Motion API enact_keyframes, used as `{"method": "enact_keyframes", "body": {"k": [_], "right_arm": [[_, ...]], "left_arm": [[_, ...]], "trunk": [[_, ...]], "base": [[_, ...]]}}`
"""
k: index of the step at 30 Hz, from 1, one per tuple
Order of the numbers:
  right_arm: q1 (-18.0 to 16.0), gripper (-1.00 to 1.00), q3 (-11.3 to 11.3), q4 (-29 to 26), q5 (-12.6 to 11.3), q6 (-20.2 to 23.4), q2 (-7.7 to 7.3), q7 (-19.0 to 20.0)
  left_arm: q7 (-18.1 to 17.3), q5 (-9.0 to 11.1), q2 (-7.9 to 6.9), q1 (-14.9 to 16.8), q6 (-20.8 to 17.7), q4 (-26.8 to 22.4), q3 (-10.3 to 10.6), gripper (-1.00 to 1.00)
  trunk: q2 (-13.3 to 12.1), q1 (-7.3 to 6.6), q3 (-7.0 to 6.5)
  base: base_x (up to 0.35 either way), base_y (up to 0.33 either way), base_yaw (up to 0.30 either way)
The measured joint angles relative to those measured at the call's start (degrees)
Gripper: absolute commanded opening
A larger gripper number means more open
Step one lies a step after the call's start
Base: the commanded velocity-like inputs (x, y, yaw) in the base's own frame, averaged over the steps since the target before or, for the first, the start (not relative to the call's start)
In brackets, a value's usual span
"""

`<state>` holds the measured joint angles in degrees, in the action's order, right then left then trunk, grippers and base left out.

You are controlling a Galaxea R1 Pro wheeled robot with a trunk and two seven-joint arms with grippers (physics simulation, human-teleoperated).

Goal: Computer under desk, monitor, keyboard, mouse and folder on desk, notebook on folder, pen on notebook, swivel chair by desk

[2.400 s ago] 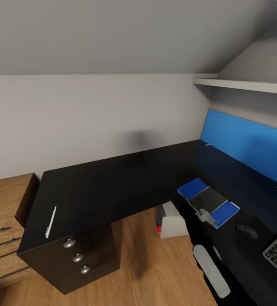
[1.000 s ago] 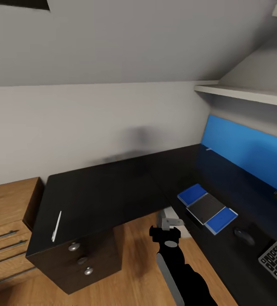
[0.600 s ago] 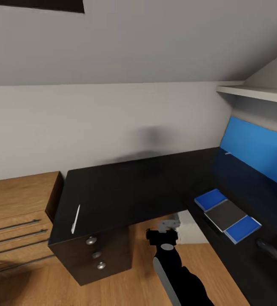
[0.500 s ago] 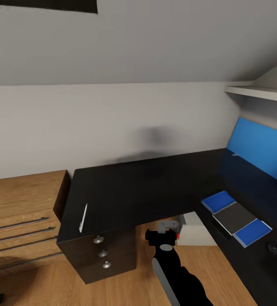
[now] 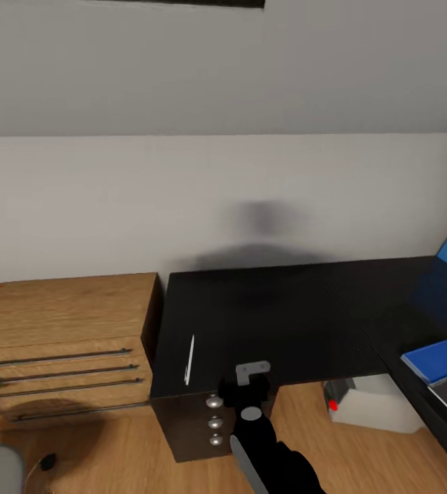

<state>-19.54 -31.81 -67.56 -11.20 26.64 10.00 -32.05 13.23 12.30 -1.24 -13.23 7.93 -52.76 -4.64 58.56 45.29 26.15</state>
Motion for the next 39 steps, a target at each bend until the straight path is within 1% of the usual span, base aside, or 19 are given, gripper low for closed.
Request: {"method": "enact_keyframes", "body": {"k": [4, 11, 14, 27, 35, 39], "right_arm": [[0.0, 1.0, -1.69, 0.62, 0.0, -1.87, 0.0, -0.91], [0.0, 1.0, -2.02, 0.91, 0.0, -2.21, 0.0, -1.18], [0.0, 1.0, -2.0, 0.96, -0.03, -2.24, 0.0, -1.17], [0.0, 1.0, -2.09, 3.05, -0.07, -2.45, 0.0, -0.81], [-0.14, 1.0, -1.35, 7.03, -0.27, -2.81, 0.0, 0.19], [-0.2, 1.0, -0.8, 7.58, -0.28, -3.29, 0.0, 0.53]], "left_arm": [[0.0, -0.09, -0.02, -0.02, 0.1, 1.19, -0.05, 1.0], [0.0, -0.12, -0.02, -0.03, 0.13, 1.36, -0.04, 1.0], [0.0, -0.13, 0.0, -0.03, 0.14, 1.43, 0.0, 1.0], [0.01, -0.38, 0.2, -0.02, 1.06, 1.49, 0.08, 1.0], [0.01, -0.38, 0.22, -0.02, 1.12, 1.49, 0.13, 1.0], [0.01, -0.38, 0.22, -0.02, 1.18, 1.49, 0.13, 1.0]], "trunk": [[0.0, 0.0, 0.15], [0.0, 0.0, 0.41], [0.0, 0.0, 0.51], [0.0, 0.03, 0.55], [0.0, 0.03, 0.55], [0.0, 0.03, 0.55]], "base": [[0.243, 0.258, 0.27], [0.246, 0.256, 0.262], [0.224, 0.198, 0.141], [0.013, 0.011, 0.007], [0.0, 0.0, 0.0], [0.0, 0.0, 0.0]]}}
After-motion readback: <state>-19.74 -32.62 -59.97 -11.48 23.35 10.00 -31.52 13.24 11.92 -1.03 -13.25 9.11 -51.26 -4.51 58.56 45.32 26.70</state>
